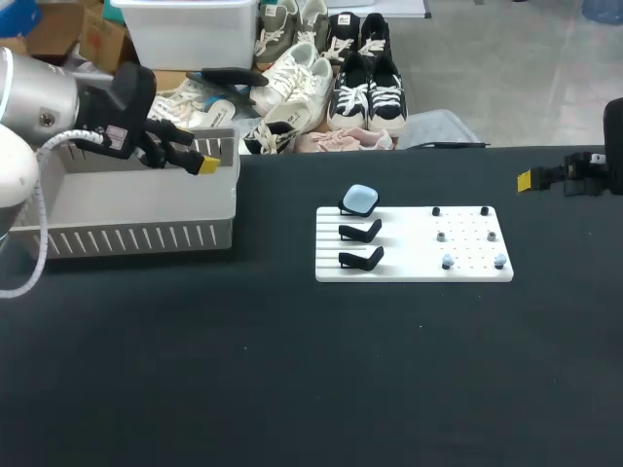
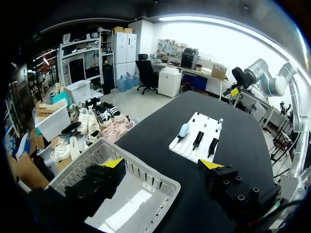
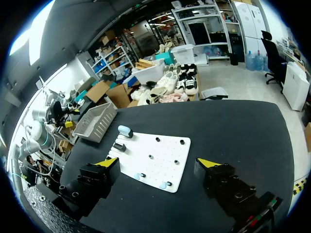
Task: Pick up each earbud case from the left stands, insert the matching earbuds, close the lid, and place the case in the box.
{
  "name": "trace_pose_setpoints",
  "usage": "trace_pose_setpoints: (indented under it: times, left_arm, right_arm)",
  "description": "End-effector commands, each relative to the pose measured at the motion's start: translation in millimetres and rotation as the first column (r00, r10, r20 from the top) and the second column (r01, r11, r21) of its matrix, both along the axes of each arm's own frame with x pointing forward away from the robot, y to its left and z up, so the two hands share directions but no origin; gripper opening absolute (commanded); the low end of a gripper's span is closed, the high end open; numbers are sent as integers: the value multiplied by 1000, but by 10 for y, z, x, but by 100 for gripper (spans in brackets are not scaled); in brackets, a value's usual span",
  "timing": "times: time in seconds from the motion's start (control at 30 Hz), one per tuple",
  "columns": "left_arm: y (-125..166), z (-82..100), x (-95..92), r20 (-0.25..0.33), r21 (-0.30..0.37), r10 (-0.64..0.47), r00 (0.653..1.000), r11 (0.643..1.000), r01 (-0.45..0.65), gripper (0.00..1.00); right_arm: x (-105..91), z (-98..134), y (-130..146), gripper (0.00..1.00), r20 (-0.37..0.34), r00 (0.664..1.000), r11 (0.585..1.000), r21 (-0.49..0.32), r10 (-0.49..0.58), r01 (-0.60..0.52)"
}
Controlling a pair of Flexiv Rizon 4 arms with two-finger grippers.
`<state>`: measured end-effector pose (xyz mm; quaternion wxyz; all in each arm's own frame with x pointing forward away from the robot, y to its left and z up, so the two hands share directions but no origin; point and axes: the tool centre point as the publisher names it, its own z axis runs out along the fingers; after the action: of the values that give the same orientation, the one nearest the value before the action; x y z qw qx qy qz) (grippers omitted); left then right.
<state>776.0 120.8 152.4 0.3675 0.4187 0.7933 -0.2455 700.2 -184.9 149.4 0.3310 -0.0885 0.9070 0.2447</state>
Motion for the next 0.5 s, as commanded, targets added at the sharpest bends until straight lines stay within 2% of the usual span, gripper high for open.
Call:
trace_pose_setpoints:
  times: [0.03,0.3,0.43,0.5]
  left_arm:
    - [-112,-90,150,13,6,-48,999,999,48,100]
    - [-675,-246,754,125,39,-272,954,962,269,100]
    - [-915,-335,952,169,55,-372,913,928,368,100]
    - [-1010,-393,1016,173,51,-414,894,910,412,100]
  right_arm:
    - [0,2,-3,100,-1,1000,1000,-1,1,-1]
    - [0,2,-3,100,-1,1000,1000,-1,1,-1]
    - [0,2,-3,100,-1,1000,1000,-1,1,-1]
    - [0,2,-3,100,-1,1000,1000,-1,1,-1]
